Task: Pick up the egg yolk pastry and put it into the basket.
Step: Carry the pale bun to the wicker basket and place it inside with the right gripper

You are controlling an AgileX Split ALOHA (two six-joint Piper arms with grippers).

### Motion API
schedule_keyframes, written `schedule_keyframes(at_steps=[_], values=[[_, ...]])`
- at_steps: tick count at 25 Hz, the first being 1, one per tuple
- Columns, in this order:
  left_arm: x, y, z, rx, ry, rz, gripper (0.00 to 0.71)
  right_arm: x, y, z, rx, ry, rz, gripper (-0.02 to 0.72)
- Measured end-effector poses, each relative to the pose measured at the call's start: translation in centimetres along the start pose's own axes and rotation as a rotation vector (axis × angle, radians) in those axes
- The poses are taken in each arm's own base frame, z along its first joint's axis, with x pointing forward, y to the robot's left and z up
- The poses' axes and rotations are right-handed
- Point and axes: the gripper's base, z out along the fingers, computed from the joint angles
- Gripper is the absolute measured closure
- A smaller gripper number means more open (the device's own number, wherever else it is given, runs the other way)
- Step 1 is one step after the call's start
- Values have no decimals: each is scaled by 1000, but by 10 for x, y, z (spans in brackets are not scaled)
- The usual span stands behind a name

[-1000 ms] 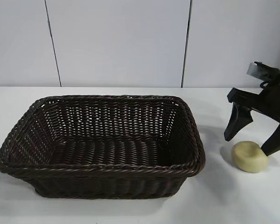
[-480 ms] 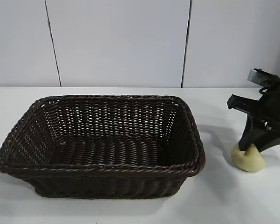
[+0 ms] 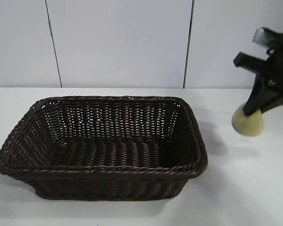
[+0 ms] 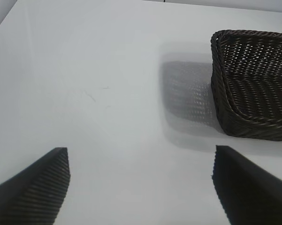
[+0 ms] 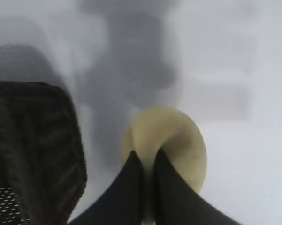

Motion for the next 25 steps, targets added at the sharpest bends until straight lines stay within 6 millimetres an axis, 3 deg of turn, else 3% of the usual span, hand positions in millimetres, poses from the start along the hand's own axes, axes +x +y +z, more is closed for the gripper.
schedule_keyframes(at_steps=[4,7,10,15,19,25], values=[[0,0,0,0,0,-1,105,-5,14,-28,-32,-51,-31,671],[0,0,0,0,0,-1,105,-5,17,-30,-41,-46,-34,671],[0,0,0,0,0,-1,105,-2,32,-24,-53,-40,-70,671],[0,0,0,0,0,-1,105,8,90,-6,-108,-70,-170,671],[0,0,0,0,0,-1,105,28,147,7,-187,-101,-269,672],[0,0,0,0,0,-1,105,52,196,16,-263,-159,-326,672]])
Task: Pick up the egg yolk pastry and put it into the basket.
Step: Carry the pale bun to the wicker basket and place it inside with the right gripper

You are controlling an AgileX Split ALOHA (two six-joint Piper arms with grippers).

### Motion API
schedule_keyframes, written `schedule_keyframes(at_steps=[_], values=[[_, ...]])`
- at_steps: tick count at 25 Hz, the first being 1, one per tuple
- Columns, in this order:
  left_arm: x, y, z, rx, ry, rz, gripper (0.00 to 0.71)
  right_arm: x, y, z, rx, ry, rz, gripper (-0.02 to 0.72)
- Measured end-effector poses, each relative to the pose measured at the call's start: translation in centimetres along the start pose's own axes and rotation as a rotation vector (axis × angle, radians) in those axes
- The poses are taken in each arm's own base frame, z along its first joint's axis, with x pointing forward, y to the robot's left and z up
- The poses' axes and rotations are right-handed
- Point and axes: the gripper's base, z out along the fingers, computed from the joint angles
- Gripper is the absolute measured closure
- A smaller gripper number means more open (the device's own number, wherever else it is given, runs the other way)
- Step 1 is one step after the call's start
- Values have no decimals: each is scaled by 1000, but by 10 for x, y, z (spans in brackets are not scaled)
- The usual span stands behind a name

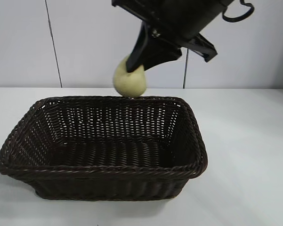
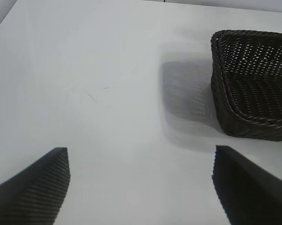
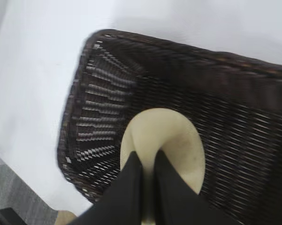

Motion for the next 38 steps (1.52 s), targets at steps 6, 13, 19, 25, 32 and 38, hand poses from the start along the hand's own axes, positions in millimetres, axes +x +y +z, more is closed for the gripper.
schedule_keyframes(at_steps=[6,13,19,25,32,38], values=[[0,0,0,0,0,0,105,8,-2,28,14,41,32,672],[0,0,0,0,0,0,105,23,-28,81,78,119,79,672],[0,0,0,0,0,0,105,33,-40,105,103,157,112,640],[0,0,0,0,0,0,105,33,-39,104,99,161,118,274],[0,0,0,0,0,0,105,28,-26,87,62,218,99,143],[0,0,0,0,0,0,105,-9,0,60,25,219,-10,143]])
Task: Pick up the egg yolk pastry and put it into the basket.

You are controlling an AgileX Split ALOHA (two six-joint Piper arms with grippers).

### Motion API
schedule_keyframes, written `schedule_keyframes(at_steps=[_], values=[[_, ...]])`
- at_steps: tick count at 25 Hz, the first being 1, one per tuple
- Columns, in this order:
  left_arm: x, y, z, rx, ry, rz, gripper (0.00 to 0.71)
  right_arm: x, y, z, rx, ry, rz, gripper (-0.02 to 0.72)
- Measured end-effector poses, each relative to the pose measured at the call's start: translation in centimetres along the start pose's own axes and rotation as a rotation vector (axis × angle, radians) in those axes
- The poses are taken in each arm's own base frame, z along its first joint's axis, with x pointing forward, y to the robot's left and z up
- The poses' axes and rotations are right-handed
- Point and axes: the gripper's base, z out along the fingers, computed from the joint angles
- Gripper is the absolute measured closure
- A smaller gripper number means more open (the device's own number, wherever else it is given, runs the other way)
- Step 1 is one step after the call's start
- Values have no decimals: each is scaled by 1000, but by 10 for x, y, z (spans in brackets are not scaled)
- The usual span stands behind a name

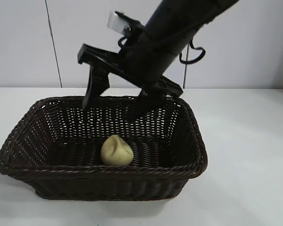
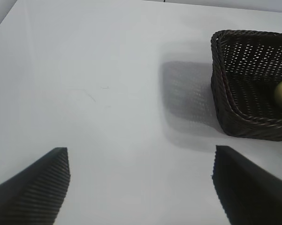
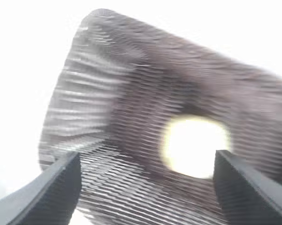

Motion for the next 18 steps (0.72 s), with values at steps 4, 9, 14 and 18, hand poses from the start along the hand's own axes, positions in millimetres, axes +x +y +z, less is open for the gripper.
schedule_keyframes(at_steps=[4,9,14,18], values=[[0,0,0,0,0,0,105,-18,9,-22,53,-14,-62,143],[0,0,0,0,0,0,105,-19,-6,-35,264,57,-124,143],[0,0,0,0,0,0,105,-23,-50,-52,431,100,-59,143],[0,0,0,0,0,0,105,-31,-96,-73,490,82,54,143]])
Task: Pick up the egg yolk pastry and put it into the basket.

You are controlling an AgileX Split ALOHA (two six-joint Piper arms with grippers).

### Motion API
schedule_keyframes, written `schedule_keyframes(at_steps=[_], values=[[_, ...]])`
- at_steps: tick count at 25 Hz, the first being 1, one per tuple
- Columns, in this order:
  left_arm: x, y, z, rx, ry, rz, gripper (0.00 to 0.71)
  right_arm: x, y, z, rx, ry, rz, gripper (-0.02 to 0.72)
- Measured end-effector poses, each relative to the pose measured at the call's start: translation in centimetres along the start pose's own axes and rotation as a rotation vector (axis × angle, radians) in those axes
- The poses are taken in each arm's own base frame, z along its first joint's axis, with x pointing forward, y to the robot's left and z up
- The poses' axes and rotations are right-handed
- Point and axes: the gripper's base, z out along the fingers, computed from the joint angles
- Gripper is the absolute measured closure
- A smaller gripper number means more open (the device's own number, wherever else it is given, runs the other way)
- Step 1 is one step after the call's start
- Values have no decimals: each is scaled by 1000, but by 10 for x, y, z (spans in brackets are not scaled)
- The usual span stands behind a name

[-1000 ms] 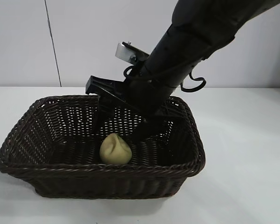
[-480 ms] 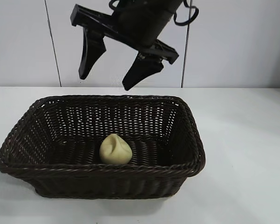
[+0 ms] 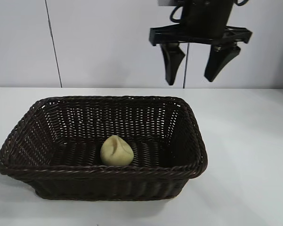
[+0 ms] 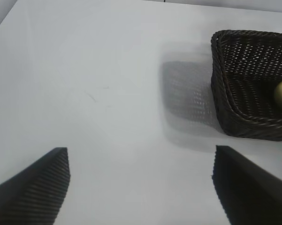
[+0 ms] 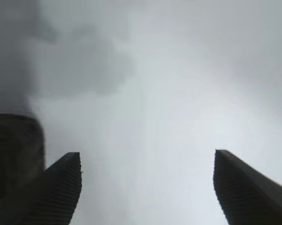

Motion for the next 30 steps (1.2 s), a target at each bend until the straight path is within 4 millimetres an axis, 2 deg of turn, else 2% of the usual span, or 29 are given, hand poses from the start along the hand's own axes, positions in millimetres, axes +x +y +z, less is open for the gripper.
schedule_keyframes(at_steps=[7,11,13,17,22,24,27,30], values=[[0,0,0,0,0,0,105,4,-105,-1,123,56,218,143],[0,0,0,0,0,0,105,14,-145,-3,154,103,293,143],[0,0,0,0,0,0,105,17,-155,-4,159,105,307,143],[0,0,0,0,0,0,105,18,-160,-8,156,98,312,143],[0,0,0,0,0,0,105,28,-149,-25,84,71,328,143],[0,0,0,0,0,0,105,42,-143,-35,58,70,323,143],[0,0,0,0,0,0,105,73,-132,-48,35,87,311,143],[0,0,0,0,1,0,105,115,-121,-60,29,106,292,143]])
